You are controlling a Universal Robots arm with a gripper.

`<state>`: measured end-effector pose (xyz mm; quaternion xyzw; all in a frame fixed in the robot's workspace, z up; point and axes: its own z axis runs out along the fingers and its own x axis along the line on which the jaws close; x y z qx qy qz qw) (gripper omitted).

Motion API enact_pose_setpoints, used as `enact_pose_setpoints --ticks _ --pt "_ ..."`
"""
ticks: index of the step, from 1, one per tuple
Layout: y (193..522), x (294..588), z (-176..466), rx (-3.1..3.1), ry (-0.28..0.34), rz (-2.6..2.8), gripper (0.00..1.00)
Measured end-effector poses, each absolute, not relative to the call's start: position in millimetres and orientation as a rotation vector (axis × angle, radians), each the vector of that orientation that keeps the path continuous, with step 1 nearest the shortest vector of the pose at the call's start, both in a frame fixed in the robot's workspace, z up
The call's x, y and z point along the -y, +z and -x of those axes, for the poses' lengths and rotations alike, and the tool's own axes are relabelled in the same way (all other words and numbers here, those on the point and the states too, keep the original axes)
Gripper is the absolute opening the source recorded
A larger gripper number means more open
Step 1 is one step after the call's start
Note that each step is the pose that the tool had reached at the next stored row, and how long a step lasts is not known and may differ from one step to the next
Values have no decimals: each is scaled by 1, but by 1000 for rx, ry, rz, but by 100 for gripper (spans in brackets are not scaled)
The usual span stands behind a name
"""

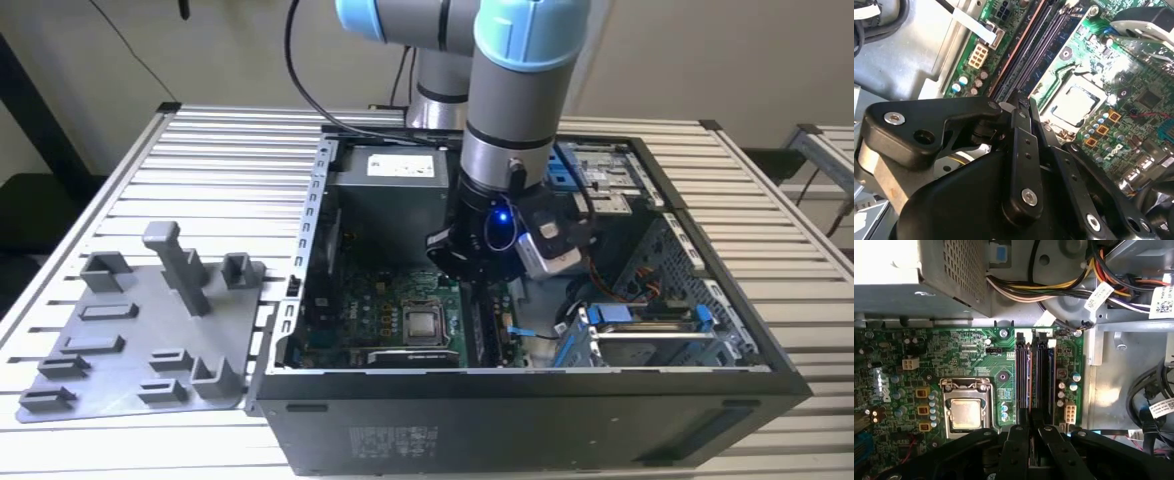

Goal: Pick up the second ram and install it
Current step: 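Insert the second ram into the second slot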

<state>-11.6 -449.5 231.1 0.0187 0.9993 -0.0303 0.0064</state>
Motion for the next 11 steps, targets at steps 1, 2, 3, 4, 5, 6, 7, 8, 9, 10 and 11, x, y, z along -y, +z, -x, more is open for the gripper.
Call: enact_pose_setpoints --ticks 1,2,3,4,5,6,7,8,9,10,11 --pt "231 450 12 -3127 -95 -58 14" --pt "230 450 12 -3127 -95 -58 14" --pt "230 450 12 -3127 -95 -59 14" --pt "230 449 12 -3127 -95 -59 14" --pt "229 449 12 -3127 -95 -59 14" --pt "228 449 12 -3127 -95 -59 14" --pt "228 449 12 -3127 -95 -59 14" --pt "228 449 12 -3127 -95 -59 14" --pt "228 449 12 -3127 -95 -59 14" --pt "227 449 12 -3127 -95 -59 14" --pt "227 448 12 -3127 -95 -59 14"
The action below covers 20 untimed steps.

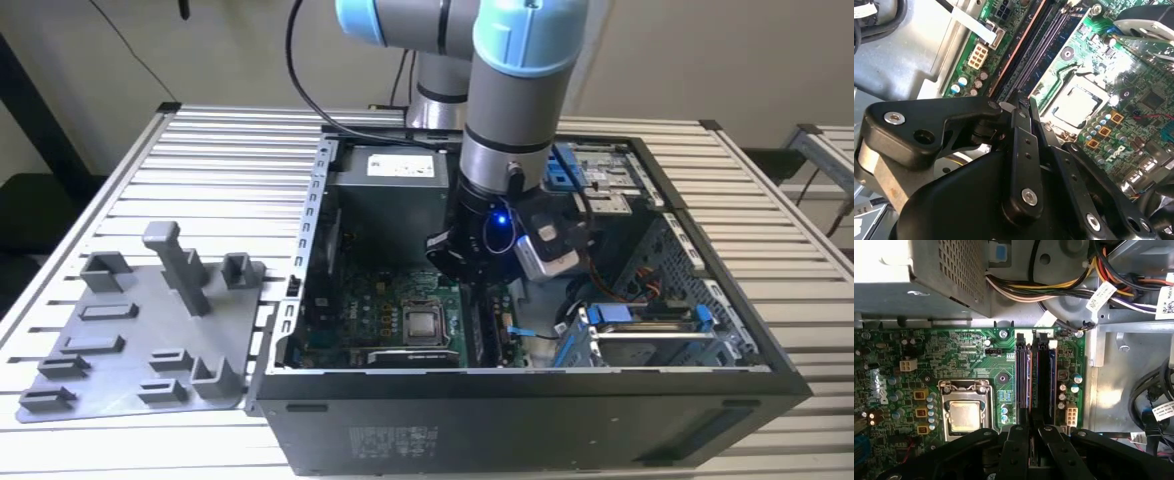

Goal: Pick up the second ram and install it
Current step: 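Insert the second ram into the second slot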

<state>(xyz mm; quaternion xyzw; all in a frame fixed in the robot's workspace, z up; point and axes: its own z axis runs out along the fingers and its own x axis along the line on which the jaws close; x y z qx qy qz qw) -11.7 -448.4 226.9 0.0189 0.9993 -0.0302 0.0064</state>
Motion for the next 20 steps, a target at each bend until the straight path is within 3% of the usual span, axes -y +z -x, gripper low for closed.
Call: enact_pose_setpoints --ticks 20 --pt "225 448 12 -3127 -95 -57 14"
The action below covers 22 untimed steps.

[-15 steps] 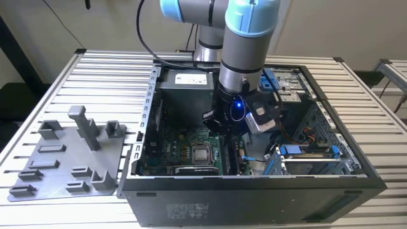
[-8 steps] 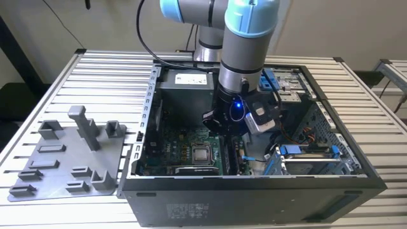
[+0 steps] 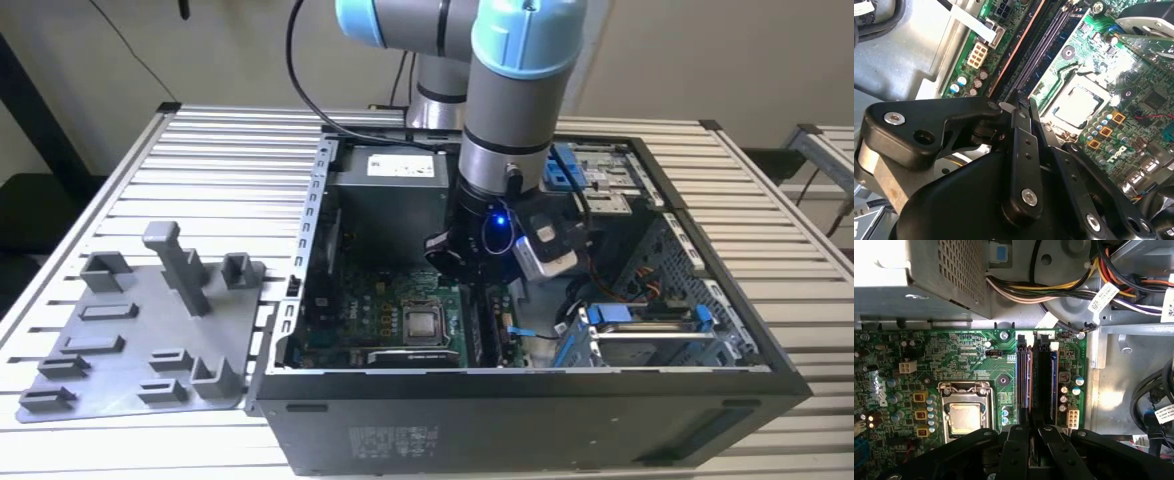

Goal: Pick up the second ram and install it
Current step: 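Insert the second ram into the second slot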

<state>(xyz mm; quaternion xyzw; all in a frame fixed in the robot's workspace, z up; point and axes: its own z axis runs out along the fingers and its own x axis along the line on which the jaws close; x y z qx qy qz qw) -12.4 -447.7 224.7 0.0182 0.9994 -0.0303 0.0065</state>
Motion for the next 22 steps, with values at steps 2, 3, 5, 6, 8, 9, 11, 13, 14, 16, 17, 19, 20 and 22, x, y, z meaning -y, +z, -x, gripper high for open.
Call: enact_pose_setpoints --ticks 2,3,5,6,8,9,11,13,14,16,17,19,20,22 --pt "225 448 12 -3126 -95 -48 14" --pt "225 448 12 -3126 -94 -43 14" --pt "225 448 12 -3126 -94 -33 14" --pt "225 448 12 -3126 -94 -28 14" --pt "225 448 12 -3125 -94 -23 14" --pt "225 448 12 -3126 -94 -23 14" --pt "225 448 12 -3126 -94 -20 14" --pt "225 448 11 -3125 -94 -20 14" --pt "225 448 11 -3125 -94 -19 14" --pt "225 448 10 -3125 -94 -19 14" --pt "225 448 10 -3125 -94 -19 14" --pt "224 448 10 -3126 -95 -19 14" --pt "224 448 10 -3126 -95 -19 14" --pt "224 448 10 -3125 -94 -19 14"
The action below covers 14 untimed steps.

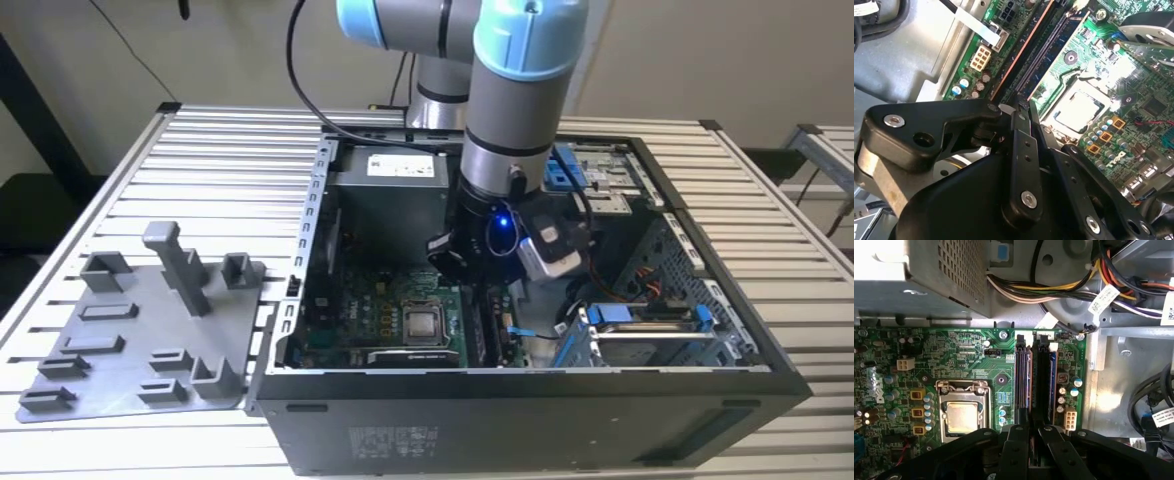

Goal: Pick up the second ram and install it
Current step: 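Insert the second ram into the second slot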

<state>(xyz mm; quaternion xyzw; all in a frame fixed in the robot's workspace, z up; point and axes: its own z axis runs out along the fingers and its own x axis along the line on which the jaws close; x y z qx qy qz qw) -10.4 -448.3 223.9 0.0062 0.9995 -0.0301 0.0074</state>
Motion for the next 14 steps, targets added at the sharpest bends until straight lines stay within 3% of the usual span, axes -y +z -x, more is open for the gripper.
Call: enact_pose_setpoints --ticks 14 --pt "222 449 10 -3125 -94 -20 14"
